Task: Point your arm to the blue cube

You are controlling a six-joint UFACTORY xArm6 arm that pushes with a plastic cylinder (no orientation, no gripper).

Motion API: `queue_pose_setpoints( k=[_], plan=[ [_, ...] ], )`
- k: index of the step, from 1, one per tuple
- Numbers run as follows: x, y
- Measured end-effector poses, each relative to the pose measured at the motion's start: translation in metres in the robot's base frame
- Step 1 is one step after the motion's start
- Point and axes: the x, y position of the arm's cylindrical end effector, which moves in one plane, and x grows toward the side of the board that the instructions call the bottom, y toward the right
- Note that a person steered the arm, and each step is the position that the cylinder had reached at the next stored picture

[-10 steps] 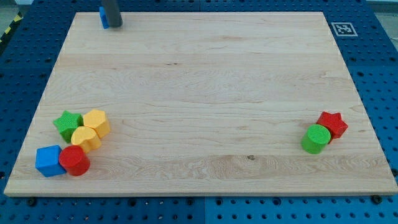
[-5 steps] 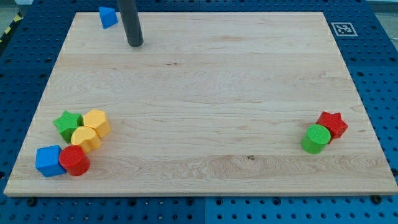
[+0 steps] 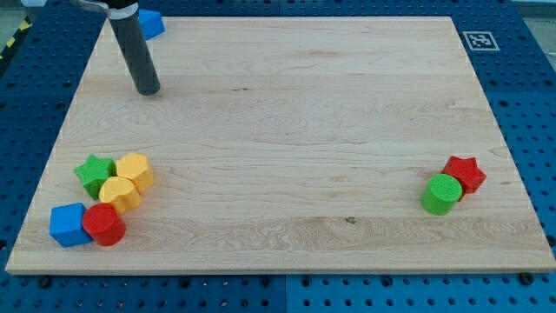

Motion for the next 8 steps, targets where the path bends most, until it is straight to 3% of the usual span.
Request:
queue_pose_setpoints(
  k=[2,3,5,6,8],
  plan=[
    [0.023,-0.069],
    [0.066,-0.091],
    [0.186,-0.096],
    [0.189,-0.097],
    [0.236,-0.083]
  ],
)
